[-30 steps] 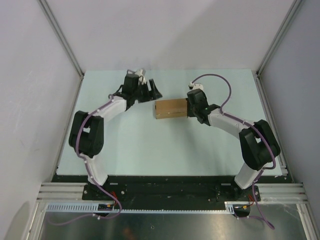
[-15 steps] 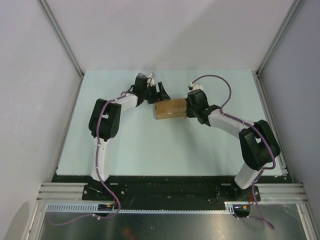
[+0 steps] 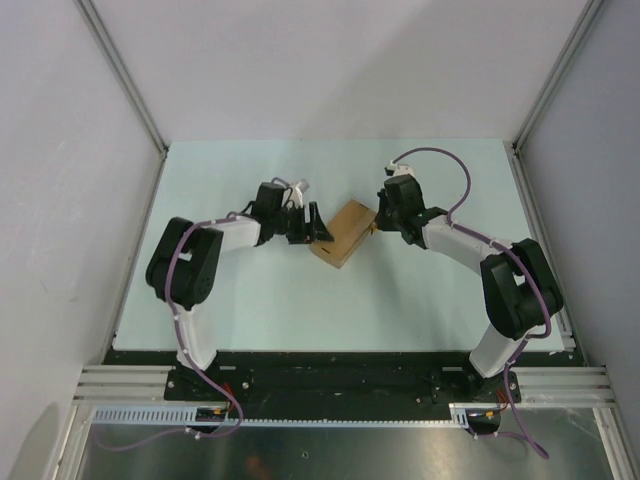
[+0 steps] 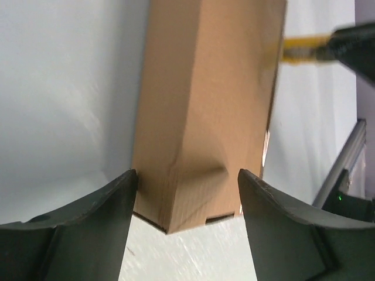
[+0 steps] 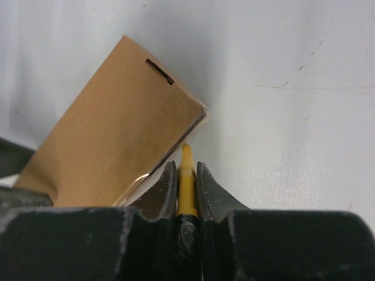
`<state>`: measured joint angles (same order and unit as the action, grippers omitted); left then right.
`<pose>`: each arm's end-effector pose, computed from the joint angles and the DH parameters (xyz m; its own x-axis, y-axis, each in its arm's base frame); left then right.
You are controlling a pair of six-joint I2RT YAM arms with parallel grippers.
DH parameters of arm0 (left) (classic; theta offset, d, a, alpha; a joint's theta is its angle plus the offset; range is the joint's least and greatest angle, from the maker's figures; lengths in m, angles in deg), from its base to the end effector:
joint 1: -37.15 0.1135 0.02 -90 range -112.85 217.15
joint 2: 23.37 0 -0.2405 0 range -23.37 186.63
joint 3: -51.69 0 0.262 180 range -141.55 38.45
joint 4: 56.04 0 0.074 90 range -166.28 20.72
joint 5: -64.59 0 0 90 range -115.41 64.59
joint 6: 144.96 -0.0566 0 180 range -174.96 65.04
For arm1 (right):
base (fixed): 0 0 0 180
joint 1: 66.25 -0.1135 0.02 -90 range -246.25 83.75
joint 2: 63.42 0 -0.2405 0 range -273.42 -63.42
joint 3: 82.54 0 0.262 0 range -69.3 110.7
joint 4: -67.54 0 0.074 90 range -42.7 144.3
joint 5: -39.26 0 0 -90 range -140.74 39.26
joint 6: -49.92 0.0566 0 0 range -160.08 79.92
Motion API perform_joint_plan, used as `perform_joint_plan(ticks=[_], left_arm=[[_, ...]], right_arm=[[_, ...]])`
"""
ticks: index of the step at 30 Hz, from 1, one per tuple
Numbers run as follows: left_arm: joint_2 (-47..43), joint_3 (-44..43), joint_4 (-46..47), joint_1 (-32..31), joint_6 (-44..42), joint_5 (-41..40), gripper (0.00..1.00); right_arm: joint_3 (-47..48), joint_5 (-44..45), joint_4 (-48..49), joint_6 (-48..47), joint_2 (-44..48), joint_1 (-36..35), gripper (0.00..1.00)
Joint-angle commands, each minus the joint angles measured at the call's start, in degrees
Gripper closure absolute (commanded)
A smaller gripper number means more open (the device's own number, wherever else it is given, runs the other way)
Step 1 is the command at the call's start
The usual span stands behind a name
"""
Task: Unpack the express box
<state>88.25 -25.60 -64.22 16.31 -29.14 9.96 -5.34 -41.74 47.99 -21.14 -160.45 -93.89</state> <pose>0.3748 -0.1777 0.1081 -0.8685 -0.0494 -0.4932 0.3451 0.6541 -0.6732 0.3552 0.1760 0.1809 -0.6456 0.0238 -0.7633 -0.1496 0.9762 0.1570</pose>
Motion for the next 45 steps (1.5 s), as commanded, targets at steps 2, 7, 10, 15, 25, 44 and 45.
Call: perform_joint_plan(ticks=[2,7,10,15,25,44,45], left_arm=[[-9.1,7.8,2.6,-2.9,-1.1,4.4,0.27],[-12.7,12.8,2.8,-5.8,-1.4,5.4,0.30],[-13.7,14.2,2.8,-7.1,-1.7,3.1,0.32],[-17.8,15.1,2.5,-7.1,-1.0,-9.3,0.22],[-15.2,5.6,1.6,-7.2,8.8,-18.5,0.14],[-4.0,-2.3,-2.3,-7.5,16.3,-20.4,0.20],[-3.7,-2.4,-2.3,-7.5,16.6,-20.1,0.20]], right_arm=[[0.1,-3.7,3.8,1.0,0.5,-0.9,1.00],[0.1,-5.1,4.7,0.1,0.4,-2.6,1.00],[0.2,-5.0,4.6,-0.1,0.3,-3.0,1.00],[0.8,-1.8,0.1,3.9,3.1,-0.6,1.00],[0.7,8.2,-2.2,0.0,10.8,-4.5,1.00],[0.7,24.2,12.4,-4.7,4.8,-14.1,1.00],[0.7,24.3,12.6,-4.8,4.4,-13.9,1.00]])
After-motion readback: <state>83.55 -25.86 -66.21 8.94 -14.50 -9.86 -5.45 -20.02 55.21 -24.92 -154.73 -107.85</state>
